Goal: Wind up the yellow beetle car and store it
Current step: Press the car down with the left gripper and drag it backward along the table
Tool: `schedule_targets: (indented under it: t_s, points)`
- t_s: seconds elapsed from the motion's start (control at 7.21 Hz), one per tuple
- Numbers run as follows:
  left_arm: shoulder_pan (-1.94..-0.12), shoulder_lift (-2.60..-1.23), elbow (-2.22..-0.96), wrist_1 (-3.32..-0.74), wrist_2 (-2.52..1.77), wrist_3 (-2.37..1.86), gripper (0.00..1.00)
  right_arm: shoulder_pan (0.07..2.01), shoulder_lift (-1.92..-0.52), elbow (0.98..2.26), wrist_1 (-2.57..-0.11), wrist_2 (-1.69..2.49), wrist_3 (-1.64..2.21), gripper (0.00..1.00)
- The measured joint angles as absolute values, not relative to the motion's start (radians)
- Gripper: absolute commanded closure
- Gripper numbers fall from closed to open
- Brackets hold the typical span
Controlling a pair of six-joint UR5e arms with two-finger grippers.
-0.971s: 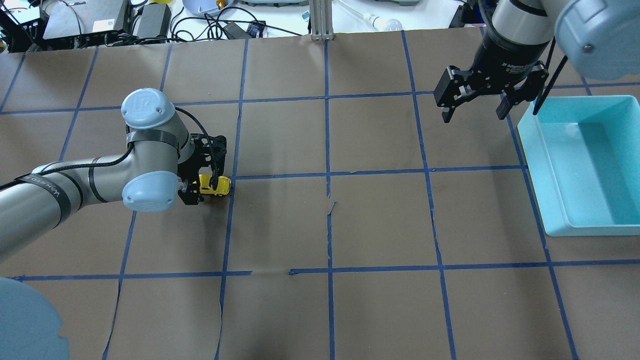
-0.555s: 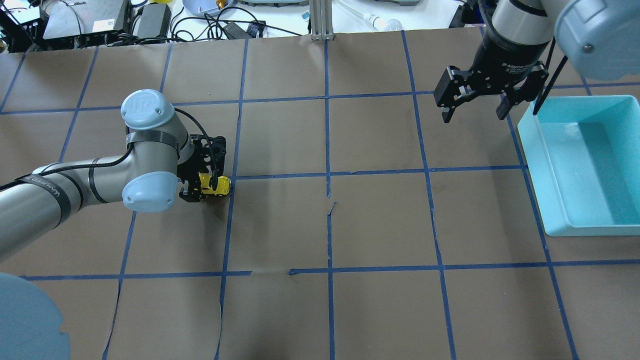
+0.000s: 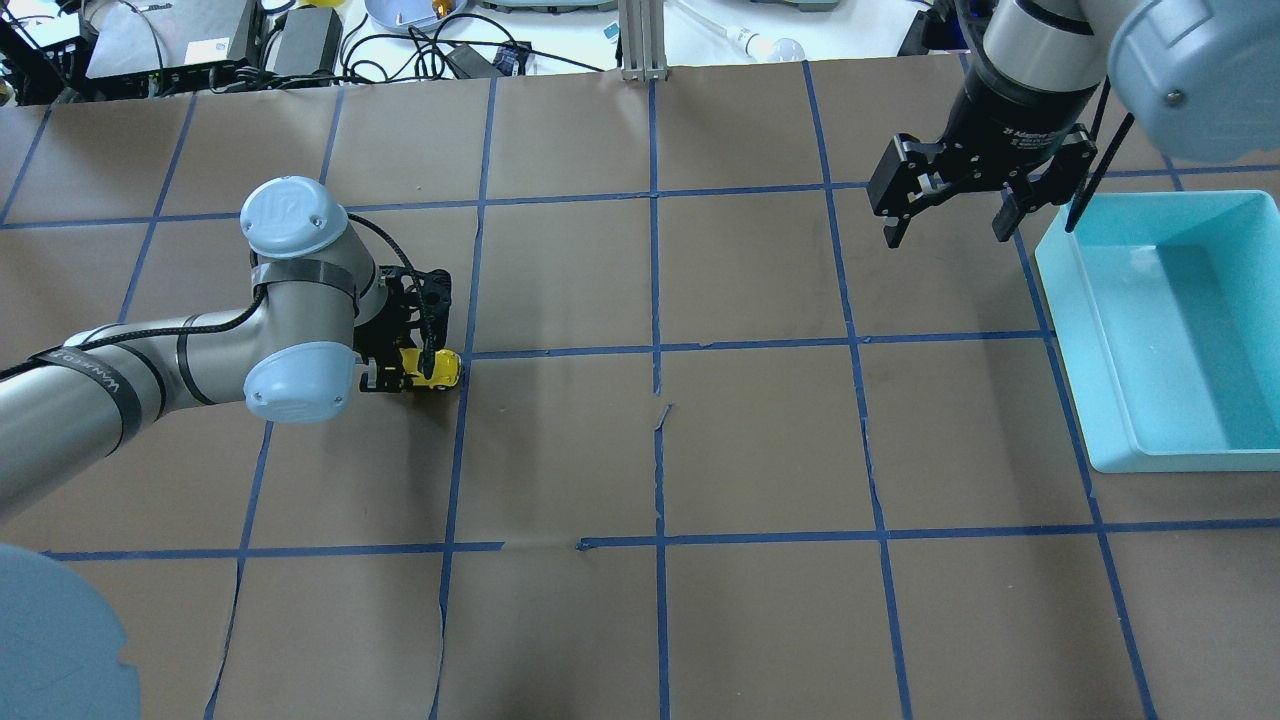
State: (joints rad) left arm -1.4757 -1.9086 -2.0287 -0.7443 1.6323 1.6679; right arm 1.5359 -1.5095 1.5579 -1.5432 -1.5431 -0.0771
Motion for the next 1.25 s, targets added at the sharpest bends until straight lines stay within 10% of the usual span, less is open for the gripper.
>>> schedule_targets:
  t_s: [1.25]
  points:
    - [-1.465,-1.922,-2.026,-0.743,1.636,1.731,0.96,1.536,-1.509,1.558,-1.543,-1.543,-0.078,0.0]
